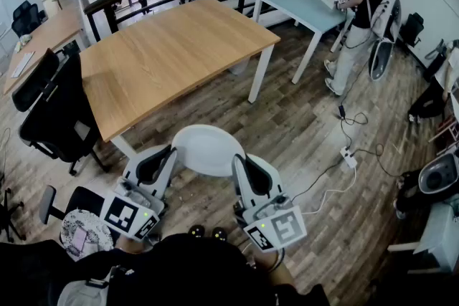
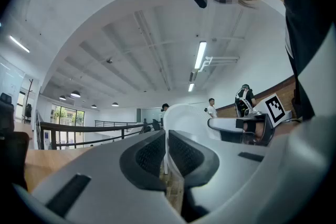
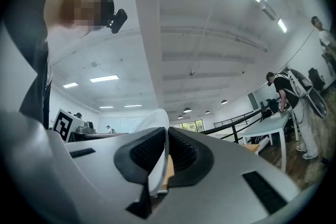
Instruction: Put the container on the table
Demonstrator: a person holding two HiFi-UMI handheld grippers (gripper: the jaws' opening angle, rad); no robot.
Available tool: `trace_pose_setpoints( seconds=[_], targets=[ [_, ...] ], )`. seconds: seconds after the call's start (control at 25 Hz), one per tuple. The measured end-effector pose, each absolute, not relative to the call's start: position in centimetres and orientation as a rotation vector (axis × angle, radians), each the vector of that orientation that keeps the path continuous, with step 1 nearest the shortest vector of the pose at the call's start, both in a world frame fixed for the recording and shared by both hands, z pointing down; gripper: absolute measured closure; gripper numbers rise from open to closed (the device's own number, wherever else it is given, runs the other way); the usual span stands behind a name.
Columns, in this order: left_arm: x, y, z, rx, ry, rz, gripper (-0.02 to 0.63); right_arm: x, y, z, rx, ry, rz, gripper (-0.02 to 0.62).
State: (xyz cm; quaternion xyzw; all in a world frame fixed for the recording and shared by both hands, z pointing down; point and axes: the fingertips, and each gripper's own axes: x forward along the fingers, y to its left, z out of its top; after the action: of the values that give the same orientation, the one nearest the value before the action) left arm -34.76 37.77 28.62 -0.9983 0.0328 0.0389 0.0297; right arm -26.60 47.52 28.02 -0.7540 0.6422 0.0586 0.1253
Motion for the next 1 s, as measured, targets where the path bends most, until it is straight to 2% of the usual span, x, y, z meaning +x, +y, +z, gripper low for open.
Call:
trace_pose_setpoints(
  seconds=[1.0],
  targets=[
    [-35.4, 41.9, 29.5, -3.011, 0.301, 0.042, 0.581, -25.9, 50.4, 29.8, -2.014, 1.939, 0.11, 0.563]
  ],
)
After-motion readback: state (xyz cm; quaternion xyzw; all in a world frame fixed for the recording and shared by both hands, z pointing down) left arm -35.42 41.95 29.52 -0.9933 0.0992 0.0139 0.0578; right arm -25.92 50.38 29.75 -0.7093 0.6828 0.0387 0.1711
